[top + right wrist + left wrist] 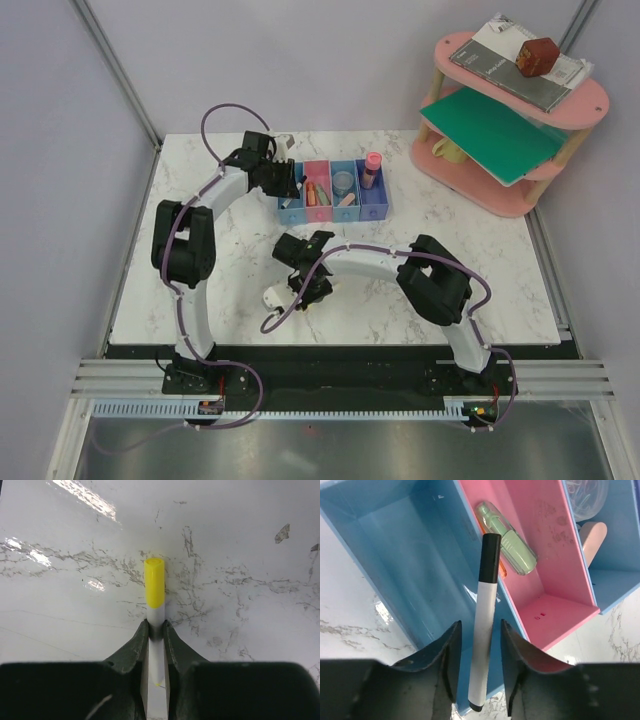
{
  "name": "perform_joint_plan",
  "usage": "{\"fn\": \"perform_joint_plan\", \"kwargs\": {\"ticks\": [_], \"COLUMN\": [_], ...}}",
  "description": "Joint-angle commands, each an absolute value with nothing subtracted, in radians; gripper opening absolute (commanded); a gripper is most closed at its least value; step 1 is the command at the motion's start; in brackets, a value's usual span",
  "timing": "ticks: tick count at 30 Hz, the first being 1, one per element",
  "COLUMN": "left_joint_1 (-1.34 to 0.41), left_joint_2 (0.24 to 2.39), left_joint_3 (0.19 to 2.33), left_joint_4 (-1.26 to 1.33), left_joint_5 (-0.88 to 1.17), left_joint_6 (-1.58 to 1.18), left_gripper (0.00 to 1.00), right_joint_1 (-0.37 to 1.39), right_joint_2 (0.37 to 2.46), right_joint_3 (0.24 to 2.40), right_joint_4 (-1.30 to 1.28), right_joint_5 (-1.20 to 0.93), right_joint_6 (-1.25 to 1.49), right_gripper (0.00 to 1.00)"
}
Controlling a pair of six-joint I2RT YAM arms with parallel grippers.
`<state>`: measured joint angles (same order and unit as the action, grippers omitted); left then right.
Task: Sort the stationery into containers
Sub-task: Pick up the pen from the center of the board, then place the pen in the storage box.
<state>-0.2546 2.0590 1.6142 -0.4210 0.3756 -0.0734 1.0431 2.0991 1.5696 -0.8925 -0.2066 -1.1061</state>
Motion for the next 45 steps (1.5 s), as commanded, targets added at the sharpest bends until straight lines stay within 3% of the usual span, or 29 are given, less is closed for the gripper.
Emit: {"fn": "perform_joint_plan", "kwargs": {"ticks": [1,7,20,25,36,39,45], "left_joint_1": [-0.255,-0.255,-0.259,-0.249,-0.16,-0.15,-0.146], "left_joint_2": [2.062,2.002,1.931,1.78,1.34,1.222,1.069], "left_joint_3": [1.67,1.667,1.68,1.622,1.247,1.116,0.937], "left_joint_4": [-0.434,-0.419,-0.406,-0.41,-0.361,-0.301,-0.301], "left_joint_5": [0.388,0.403,0.422,0.42,0.128,0.042,0.064], "left_joint_6": [-0.101,-0.101,-0.103,-0.048,0.15,0.222,0.305], "left_gripper": [0.48,0.67,0.68,0.7,0.78,1.0,1.0], "right_joint_1": [1.045,1.034,0.965,0.894,0.706,0.66,0.562], "right_joint_2": [2.074,2.042,1.934,1.884,1.827,1.85,1.968], "right_joint_3": [1.539,1.546,1.606,1.707,1.851,1.906,2.003], "right_joint_4": [-0.879,-0.844,-0.838,-0.827,-0.738,-0.695,-0.482], "right_joint_5": [-0.241,-0.235,-0.225,-0.273,-0.397,-0.443,-0.523], "right_joint_6": [-1.042,-0.909,-0.7,-0.522,-0.235,-0.172,-0.003], "right_gripper": [0.0,0.0,0.0,0.0,0.0,0.0,0.0]}}
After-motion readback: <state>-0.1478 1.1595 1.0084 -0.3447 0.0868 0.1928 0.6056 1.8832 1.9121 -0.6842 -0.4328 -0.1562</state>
